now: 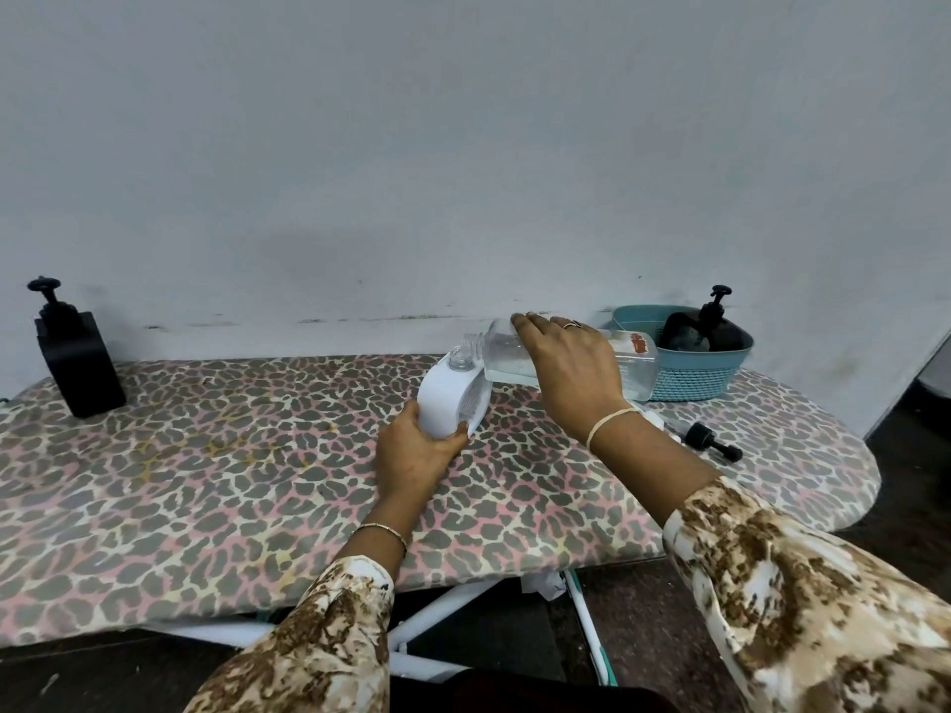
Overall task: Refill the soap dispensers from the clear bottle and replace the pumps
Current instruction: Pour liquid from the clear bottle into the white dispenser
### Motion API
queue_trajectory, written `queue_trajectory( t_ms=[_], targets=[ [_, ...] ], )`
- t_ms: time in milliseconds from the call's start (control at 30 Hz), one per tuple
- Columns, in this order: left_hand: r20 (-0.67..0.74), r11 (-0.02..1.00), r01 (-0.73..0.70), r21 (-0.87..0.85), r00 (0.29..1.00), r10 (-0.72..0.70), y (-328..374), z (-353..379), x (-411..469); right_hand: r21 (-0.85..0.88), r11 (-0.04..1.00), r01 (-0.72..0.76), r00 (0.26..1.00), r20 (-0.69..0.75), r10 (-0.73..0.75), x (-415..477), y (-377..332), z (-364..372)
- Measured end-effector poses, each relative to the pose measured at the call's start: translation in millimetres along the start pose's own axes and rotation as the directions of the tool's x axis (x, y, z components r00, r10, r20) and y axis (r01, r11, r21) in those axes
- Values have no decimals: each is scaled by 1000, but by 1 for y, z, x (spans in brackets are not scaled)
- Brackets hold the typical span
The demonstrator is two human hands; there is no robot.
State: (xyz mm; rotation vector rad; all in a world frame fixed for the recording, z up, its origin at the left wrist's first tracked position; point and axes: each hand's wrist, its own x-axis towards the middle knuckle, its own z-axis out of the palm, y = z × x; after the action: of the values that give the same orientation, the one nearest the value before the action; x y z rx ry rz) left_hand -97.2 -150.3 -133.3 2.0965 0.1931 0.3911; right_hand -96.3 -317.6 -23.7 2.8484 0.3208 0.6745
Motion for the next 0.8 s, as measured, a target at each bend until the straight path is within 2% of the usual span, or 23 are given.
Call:
queue_trajectory(
  t_ms=[800],
  targets=[
    [5,999,-1,52,1000,1,-3,3,4,-7,1000,-17,1000,10,17,1,-2,-2]
  ],
)
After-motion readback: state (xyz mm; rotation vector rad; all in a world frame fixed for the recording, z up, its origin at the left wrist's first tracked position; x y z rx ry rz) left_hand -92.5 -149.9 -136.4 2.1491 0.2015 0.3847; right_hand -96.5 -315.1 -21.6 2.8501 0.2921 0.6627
